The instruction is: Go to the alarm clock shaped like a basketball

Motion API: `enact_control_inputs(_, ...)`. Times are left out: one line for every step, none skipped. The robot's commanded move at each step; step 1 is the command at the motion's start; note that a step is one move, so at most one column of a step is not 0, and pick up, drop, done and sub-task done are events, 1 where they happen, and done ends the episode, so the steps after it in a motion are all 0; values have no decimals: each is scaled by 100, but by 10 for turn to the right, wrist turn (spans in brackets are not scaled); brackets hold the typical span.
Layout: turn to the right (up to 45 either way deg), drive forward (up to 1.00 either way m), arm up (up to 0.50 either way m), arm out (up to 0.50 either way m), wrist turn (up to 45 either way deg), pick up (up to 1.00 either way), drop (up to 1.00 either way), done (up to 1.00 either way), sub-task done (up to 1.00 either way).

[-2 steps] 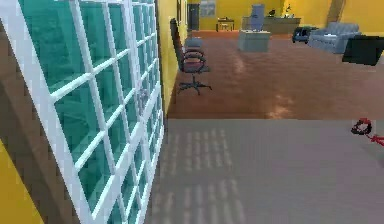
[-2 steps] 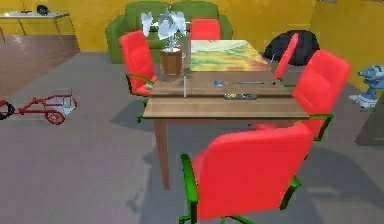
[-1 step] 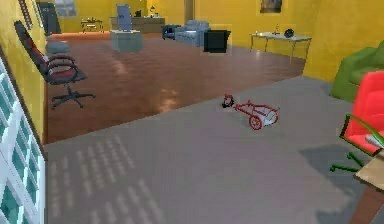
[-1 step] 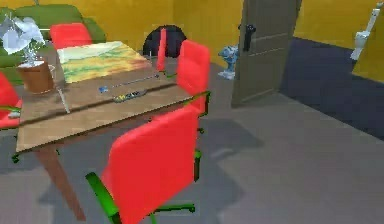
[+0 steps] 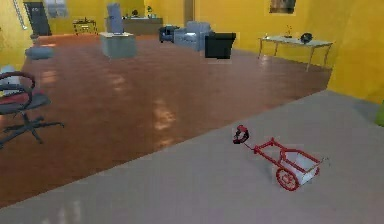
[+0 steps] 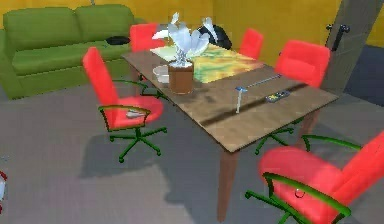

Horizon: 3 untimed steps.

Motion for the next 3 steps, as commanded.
enact_control_inputs(0, 100, 0, 0, 0, 0, 0, 0, 0)
enact_control_inputs(0, 100, 0, 0, 0, 0, 0, 0, 0)
enact_control_inputs(30, 0, 0, 0, 0, 0, 0, 0, 0)
